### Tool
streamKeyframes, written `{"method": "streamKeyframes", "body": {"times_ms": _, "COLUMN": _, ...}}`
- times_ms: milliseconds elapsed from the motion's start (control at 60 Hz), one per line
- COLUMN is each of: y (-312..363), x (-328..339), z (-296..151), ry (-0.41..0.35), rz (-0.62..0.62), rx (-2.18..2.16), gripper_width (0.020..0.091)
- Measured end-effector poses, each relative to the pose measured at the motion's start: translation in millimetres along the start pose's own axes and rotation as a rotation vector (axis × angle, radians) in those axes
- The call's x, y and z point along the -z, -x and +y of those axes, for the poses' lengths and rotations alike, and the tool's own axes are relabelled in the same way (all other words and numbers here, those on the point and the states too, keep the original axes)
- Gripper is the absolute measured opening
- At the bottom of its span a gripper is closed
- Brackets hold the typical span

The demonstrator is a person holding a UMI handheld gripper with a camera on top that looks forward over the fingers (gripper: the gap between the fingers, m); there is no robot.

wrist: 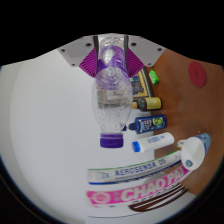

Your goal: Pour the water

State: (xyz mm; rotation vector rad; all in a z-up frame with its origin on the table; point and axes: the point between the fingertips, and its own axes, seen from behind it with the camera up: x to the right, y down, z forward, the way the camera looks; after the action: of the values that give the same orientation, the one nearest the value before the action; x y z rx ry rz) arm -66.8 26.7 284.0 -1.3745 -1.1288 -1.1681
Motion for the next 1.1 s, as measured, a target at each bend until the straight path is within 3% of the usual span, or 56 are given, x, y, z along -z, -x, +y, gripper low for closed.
{"method": "streamKeyframes", "body": {"times_ms": 167, "y": 57.9, "x": -12.9, "z": -44.0, "ry": -0.015, "rz": -0.064, "rx": 0.374, "gripper_width": 0.0332}}
{"method": "streamKeyframes", "body": {"times_ms": 300, "y": 89.8, "x": -13.8, "z": -72.5, "ry": -0.069, "rz": -0.072, "rx": 0.595, "gripper_width": 0.0334}}
{"method": "streamKeyframes", "body": {"times_ms": 567, "y": 94.1, "x": -11.8, "z": -88.7, "ry": -0.099, "rz": -0.079, "rx": 0.613, "gripper_width": 0.0332}}
{"method": "streamKeyframes", "body": {"times_ms": 800, "y": 66.4, "x": 14.8, "z": -82.7, "ry": -0.123, "rz": -0.192, "rx": -0.024, "gripper_width": 0.0333}}
{"method": "streamKeyframes", "body": {"times_ms": 967, "y": 53.6, "x": 22.0, "z": -66.4, "ry": -0.106, "rz": -0.296, "rx": -0.665, "gripper_width": 0.0333}}
{"method": "streamKeyframes", "body": {"times_ms": 1100, "y": 82.0, "x": 13.3, "z": -38.8, "ry": -0.060, "rz": -0.390, "rx": -1.107, "gripper_width": 0.0332}}
